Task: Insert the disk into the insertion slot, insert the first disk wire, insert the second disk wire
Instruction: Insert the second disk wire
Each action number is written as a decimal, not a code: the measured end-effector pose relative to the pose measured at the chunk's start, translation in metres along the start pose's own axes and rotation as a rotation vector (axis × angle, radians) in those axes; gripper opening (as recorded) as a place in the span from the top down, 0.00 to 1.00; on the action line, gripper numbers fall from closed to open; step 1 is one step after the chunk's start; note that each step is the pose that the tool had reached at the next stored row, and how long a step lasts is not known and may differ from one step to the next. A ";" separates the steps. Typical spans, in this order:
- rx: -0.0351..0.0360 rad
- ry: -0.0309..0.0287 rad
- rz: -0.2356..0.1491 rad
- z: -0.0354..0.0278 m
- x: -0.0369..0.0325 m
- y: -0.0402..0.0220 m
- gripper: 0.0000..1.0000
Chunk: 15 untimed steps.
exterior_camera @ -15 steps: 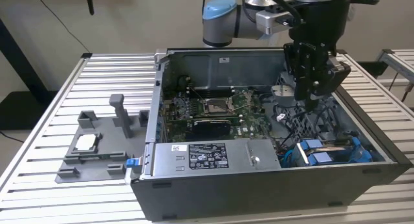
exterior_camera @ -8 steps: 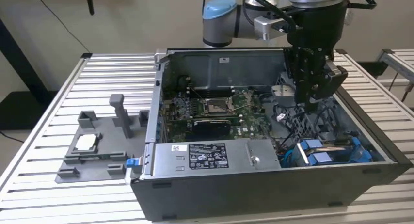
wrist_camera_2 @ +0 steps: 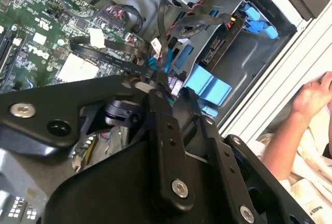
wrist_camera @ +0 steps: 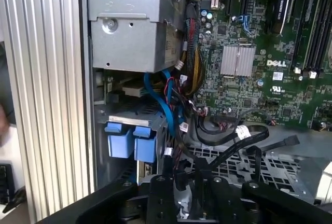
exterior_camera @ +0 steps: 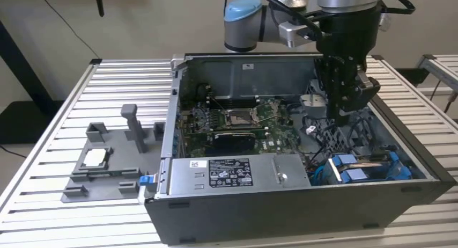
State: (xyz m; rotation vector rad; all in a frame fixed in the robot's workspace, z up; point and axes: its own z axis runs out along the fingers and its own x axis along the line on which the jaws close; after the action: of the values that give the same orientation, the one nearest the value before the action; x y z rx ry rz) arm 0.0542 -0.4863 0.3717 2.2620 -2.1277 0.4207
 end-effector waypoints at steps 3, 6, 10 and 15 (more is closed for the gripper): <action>-0.0014 0.0013 0.007 0.0002 0.0007 0.0004 0.75; -0.0021 0.0025 0.011 0.0006 0.0014 0.0005 0.75; -0.0023 0.0028 0.012 0.0009 0.0025 0.0005 0.84; -0.0024 0.0029 0.012 0.0011 0.0034 0.0005 0.89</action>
State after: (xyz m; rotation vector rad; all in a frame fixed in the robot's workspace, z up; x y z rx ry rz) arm 0.0541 -0.4899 0.3712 2.2471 -2.1402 0.4213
